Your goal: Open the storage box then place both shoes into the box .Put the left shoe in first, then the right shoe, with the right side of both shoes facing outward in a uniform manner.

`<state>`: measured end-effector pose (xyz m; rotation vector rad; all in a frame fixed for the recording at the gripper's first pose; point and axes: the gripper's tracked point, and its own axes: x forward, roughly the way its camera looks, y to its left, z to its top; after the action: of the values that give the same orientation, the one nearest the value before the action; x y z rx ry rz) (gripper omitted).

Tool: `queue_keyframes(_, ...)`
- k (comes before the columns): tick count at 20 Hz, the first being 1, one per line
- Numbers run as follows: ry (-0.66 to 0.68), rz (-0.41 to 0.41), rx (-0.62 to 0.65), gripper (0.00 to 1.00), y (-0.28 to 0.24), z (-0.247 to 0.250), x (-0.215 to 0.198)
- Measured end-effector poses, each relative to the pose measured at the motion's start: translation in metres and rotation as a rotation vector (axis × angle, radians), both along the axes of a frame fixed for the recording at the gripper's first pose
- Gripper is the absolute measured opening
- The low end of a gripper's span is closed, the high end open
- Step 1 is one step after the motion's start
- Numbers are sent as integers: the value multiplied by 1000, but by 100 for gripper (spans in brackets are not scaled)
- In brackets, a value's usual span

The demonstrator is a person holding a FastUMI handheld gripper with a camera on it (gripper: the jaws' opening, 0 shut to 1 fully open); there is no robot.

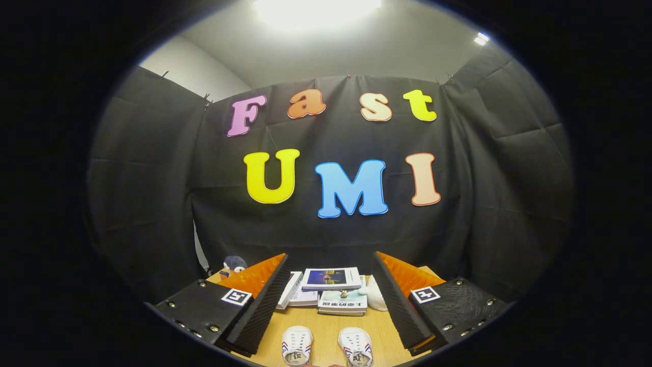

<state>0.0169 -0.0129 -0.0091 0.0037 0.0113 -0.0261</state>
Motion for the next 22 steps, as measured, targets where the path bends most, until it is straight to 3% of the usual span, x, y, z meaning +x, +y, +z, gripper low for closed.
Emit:
queue_keyframes(5,35,46,33,98,10,-15,10)
queue_keyframes(11,135,239,94,98,54,-52,27)
queue_keyframes(18,371,421,243,98,106,-124,39)
queue_keyframes(22,507,474,377,98,127,-163,43)
